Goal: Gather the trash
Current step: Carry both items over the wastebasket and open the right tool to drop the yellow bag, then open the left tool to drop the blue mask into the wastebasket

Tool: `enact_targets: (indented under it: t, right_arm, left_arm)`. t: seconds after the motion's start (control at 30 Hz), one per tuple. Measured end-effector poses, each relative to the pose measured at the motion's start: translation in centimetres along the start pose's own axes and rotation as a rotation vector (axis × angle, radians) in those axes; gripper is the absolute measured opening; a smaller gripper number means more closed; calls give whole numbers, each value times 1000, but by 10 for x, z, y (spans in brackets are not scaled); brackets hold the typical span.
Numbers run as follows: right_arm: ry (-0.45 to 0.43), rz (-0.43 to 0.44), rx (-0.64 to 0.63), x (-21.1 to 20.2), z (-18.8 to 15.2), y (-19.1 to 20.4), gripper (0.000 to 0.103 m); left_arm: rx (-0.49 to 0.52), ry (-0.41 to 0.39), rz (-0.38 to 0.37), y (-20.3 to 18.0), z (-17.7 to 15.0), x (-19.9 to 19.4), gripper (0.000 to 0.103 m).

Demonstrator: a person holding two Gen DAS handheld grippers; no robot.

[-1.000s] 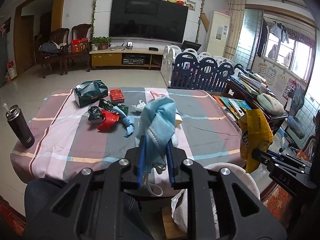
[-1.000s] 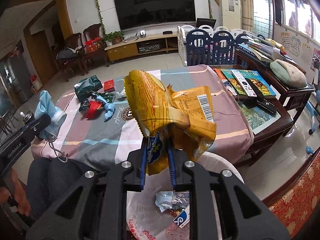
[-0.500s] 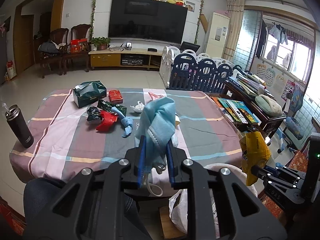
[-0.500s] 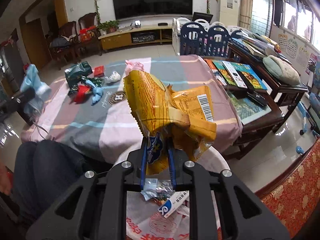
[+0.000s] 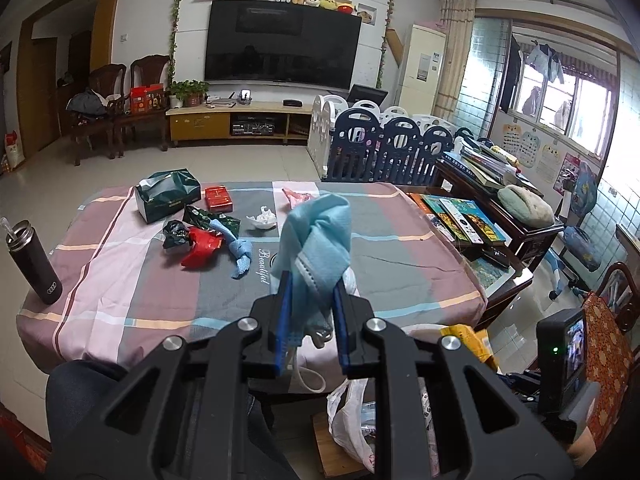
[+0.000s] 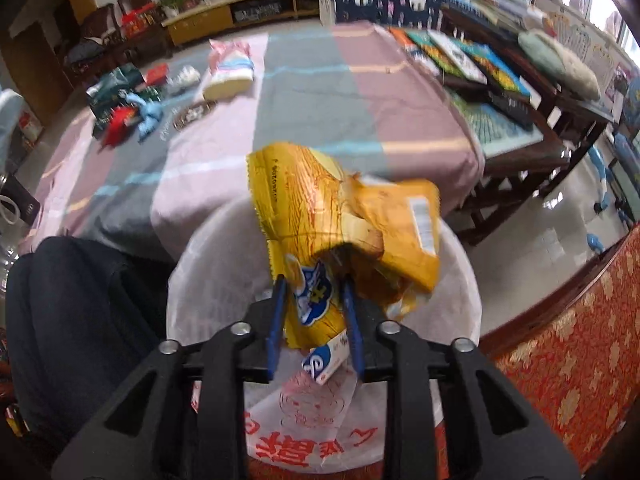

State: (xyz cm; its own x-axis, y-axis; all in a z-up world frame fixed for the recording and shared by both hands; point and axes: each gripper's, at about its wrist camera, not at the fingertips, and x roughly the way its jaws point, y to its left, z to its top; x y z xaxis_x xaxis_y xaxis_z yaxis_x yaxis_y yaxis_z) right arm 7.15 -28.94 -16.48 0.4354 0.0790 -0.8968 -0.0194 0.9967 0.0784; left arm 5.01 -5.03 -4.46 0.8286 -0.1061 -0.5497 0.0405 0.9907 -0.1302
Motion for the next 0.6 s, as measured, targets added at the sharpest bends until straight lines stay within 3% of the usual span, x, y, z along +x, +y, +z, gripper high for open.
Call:
enact_targets:
  t: [0.07, 0.1, 0.2, 0.27, 0.47, 0.6]
  right_arm:
    - [41, 51, 65, 5, -3, -8, 60]
    - [39, 84, 110, 3, -3, -14, 64]
    - [-6, 117, 190, -10, 1, -27, 65]
    - [-74, 82, 226, -27, 5, -37, 66]
    - [-264, 18, 345, -75, 15, -73, 71]
    - [-315, 2, 397, -89, 19, -87, 72]
  left_arm:
    - [-1, 8, -8, 0, -1, 2, 20]
    - [-1, 17, -15, -1, -1, 4, 20]
    - [-17, 76, -86, -2, -4, 14, 20]
    - [-11, 123, -155, -10, -7, 24, 20]
    - [116, 237, -372, -58, -27, 53, 20]
    - [199, 311, -523, -93, -40, 70, 21]
